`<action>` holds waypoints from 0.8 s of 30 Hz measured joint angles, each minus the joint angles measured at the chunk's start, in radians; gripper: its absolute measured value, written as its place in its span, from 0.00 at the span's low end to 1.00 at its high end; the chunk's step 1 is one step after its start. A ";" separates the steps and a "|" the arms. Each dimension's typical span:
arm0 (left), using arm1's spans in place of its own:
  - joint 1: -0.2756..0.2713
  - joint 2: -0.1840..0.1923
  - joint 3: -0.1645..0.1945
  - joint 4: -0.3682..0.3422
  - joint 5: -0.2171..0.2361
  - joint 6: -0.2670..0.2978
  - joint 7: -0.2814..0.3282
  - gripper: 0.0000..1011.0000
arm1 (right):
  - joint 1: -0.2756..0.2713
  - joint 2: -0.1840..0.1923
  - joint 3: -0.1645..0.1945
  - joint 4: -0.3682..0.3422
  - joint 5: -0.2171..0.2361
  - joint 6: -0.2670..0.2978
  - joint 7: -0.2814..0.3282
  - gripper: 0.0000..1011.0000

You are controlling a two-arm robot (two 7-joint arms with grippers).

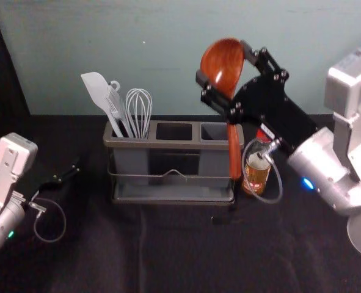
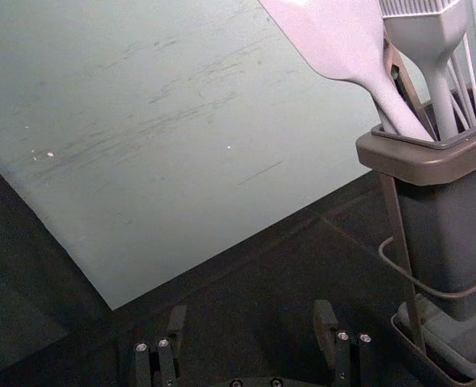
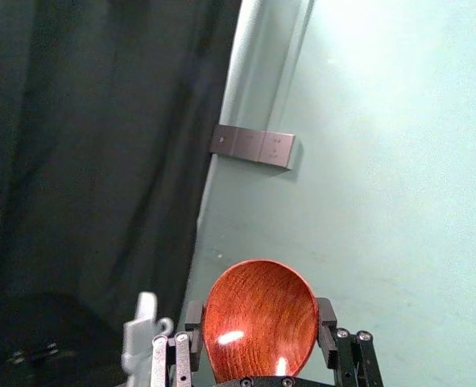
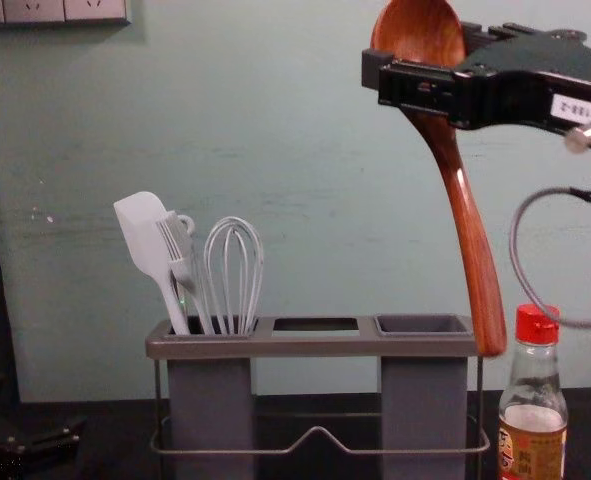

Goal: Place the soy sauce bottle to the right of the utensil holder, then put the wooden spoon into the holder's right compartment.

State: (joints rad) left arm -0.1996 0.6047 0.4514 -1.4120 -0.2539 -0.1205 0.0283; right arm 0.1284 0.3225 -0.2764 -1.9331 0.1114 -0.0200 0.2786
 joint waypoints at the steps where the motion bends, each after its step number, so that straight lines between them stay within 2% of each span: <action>1: 0.000 0.000 0.000 0.000 0.000 0.000 0.000 1.00 | 0.012 -0.004 0.000 0.010 -0.002 0.000 0.000 0.83; 5: 0.000 0.000 0.000 0.000 0.000 0.000 0.000 1.00 | 0.098 -0.024 -0.007 0.078 -0.015 0.027 0.000 0.83; 8: 0.000 0.000 0.000 0.000 0.000 0.000 0.000 1.00 | 0.140 -0.034 -0.014 0.115 -0.022 0.043 0.001 0.83; 16: 0.000 0.000 0.000 0.000 0.000 0.000 0.000 1.00 | 0.288 -0.083 -0.050 0.274 -0.052 0.077 0.005 0.83; 18: 0.000 0.000 0.000 0.000 0.000 0.000 0.000 1.00 | 0.299 -0.087 -0.053 0.287 -0.055 0.079 0.005 0.83; 24: 0.000 0.000 0.000 0.000 0.000 0.000 0.000 1.00 | 0.370 -0.121 -0.084 0.384 -0.093 0.093 -0.005 0.83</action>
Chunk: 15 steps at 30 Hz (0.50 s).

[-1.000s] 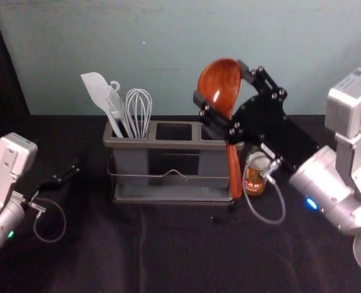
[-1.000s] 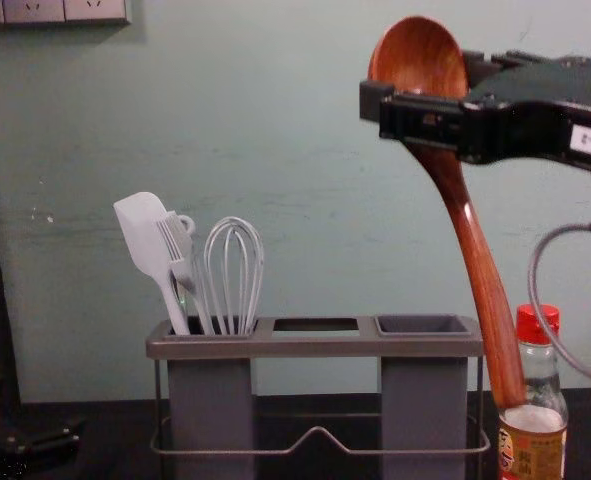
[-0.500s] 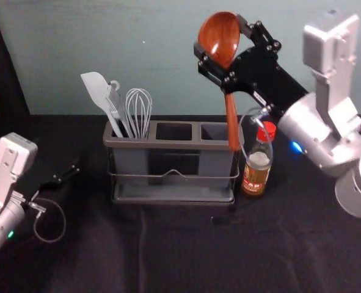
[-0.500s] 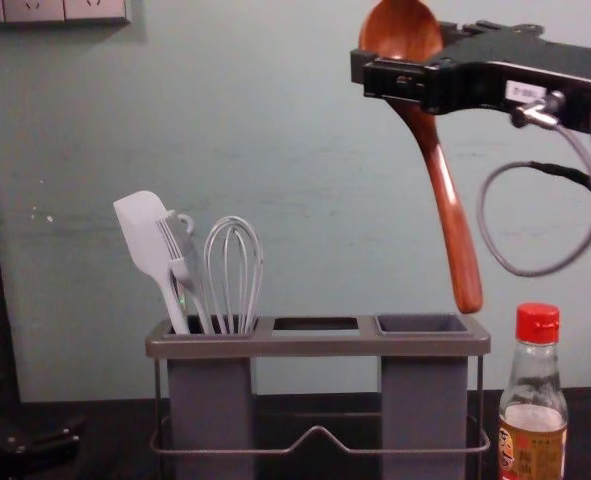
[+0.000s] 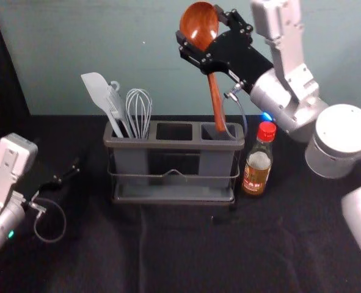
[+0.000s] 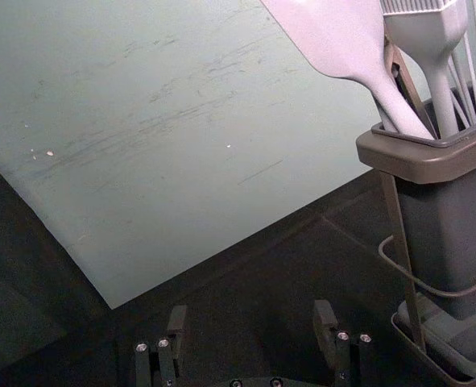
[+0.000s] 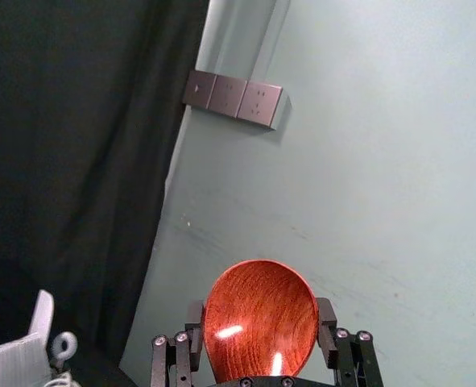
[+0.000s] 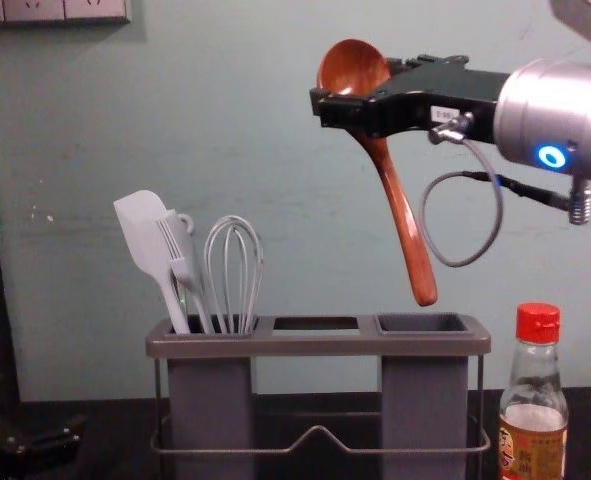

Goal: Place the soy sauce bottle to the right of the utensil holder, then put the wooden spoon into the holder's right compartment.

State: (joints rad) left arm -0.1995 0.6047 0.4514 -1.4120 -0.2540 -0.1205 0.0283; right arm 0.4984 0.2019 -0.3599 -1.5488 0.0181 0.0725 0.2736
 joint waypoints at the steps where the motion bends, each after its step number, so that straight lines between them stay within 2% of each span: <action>1: 0.000 0.000 0.000 0.000 0.000 0.000 0.000 1.00 | 0.006 -0.003 -0.002 0.010 -0.004 0.000 -0.002 0.83; 10: 0.000 0.000 0.000 0.000 0.000 0.000 0.000 1.00 | 0.050 -0.031 -0.012 0.094 -0.021 -0.002 -0.003 0.83; 15: 0.000 0.000 0.000 0.000 0.000 0.000 0.000 1.00 | 0.050 -0.034 -0.012 0.104 -0.021 -0.006 0.001 0.83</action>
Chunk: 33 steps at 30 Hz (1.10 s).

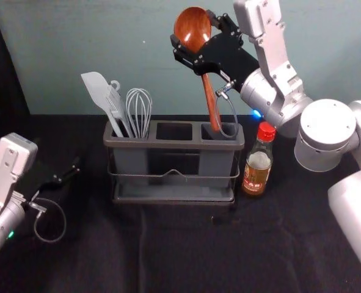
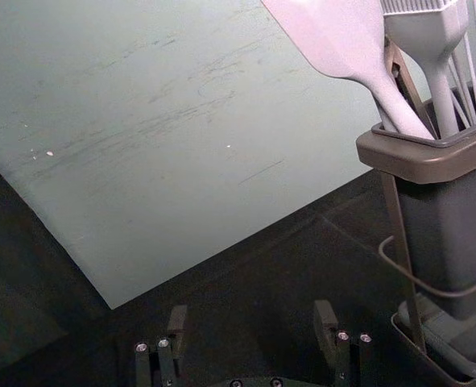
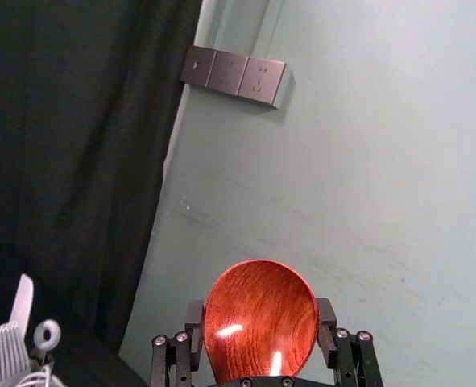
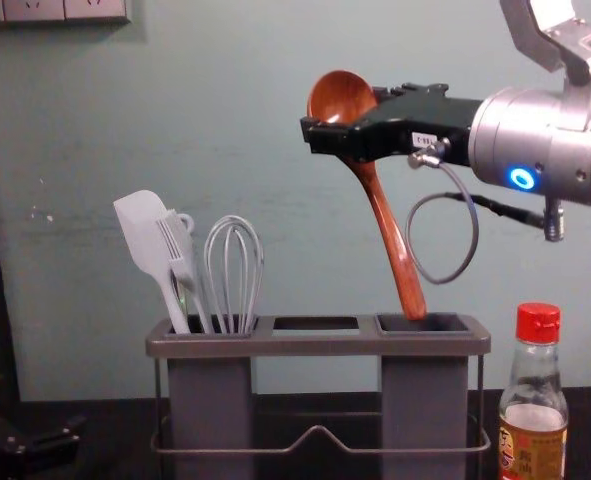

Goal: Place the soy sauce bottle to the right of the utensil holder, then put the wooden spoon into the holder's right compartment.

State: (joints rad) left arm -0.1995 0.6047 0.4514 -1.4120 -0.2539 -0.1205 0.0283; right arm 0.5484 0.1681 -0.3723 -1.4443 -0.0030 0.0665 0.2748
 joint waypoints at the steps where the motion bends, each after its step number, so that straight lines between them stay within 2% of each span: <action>1: 0.000 0.000 0.000 0.000 0.000 0.000 0.000 1.00 | -0.002 0.000 0.000 0.001 0.000 -0.001 0.001 0.83; 17: 0.000 0.000 0.000 0.000 0.000 0.000 0.000 1.00 | -0.043 0.025 0.012 0.007 0.027 -0.012 0.032 0.83; 26: 0.000 0.000 0.000 0.000 0.000 0.000 0.000 1.00 | -0.099 0.065 0.035 -0.072 0.069 0.015 0.054 0.83; 33: 0.000 0.000 0.000 0.000 0.000 0.000 0.000 1.00 | -0.165 0.116 0.058 -0.152 0.116 0.025 0.075 0.83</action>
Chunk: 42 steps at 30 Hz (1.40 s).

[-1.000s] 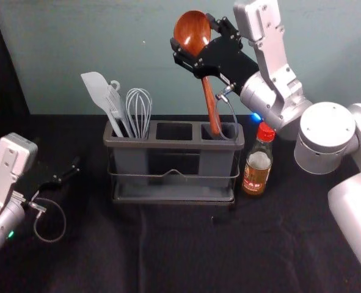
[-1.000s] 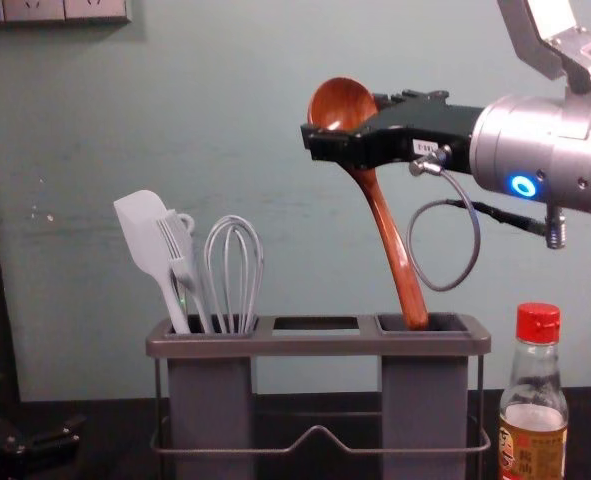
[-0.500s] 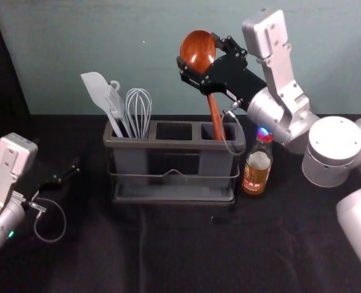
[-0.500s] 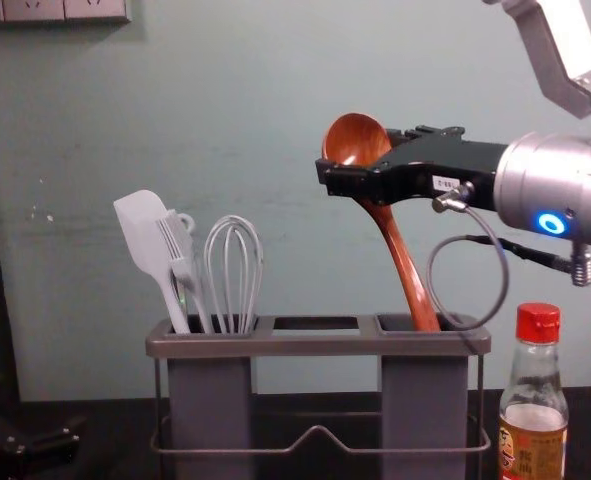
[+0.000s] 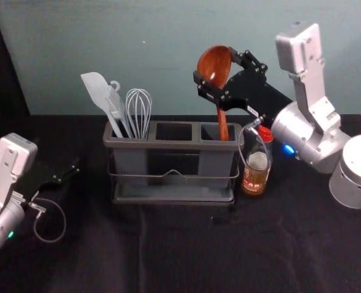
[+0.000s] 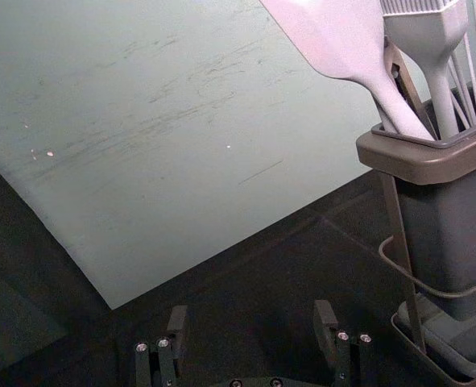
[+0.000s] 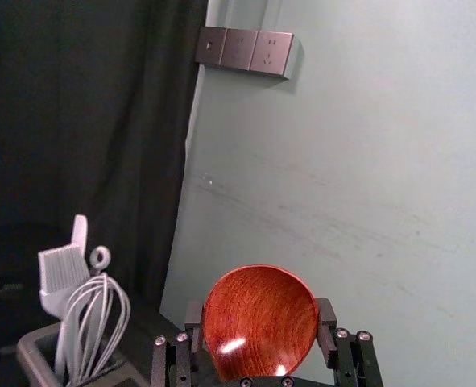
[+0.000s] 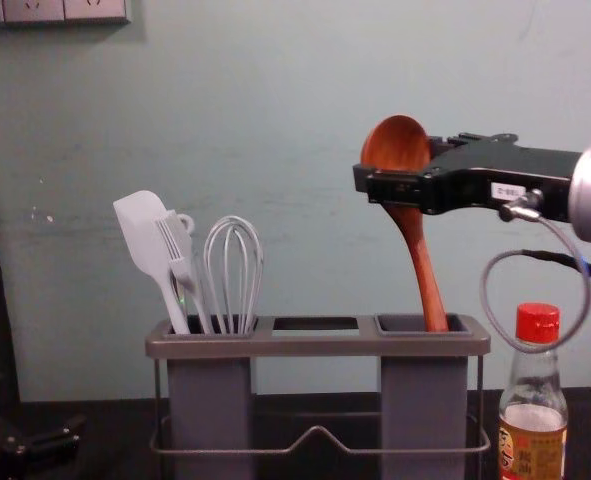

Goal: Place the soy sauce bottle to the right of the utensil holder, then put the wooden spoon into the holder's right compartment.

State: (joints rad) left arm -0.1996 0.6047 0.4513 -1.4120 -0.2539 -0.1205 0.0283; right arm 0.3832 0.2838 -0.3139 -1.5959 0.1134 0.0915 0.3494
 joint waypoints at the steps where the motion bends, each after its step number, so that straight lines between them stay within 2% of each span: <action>1: 0.000 0.000 0.000 0.000 0.000 0.000 0.000 1.00 | -0.006 0.004 0.002 -0.007 0.004 0.000 0.002 0.83; 10: 0.000 0.000 0.000 0.000 0.000 0.000 0.000 1.00 | -0.069 0.058 0.020 -0.076 0.068 0.004 0.030 0.83; 18: 0.000 0.000 0.000 0.000 0.000 0.000 0.000 1.00 | -0.100 0.093 0.023 -0.096 0.096 0.017 0.030 0.83; 42: 0.000 0.000 0.000 0.000 0.000 0.000 0.000 1.00 | -0.081 0.092 -0.019 -0.017 0.105 0.013 0.020 0.83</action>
State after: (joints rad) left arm -0.1995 0.6047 0.4514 -1.4120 -0.2539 -0.1205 0.0283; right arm 0.3021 0.3757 -0.3331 -1.6132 0.2188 0.1047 0.3693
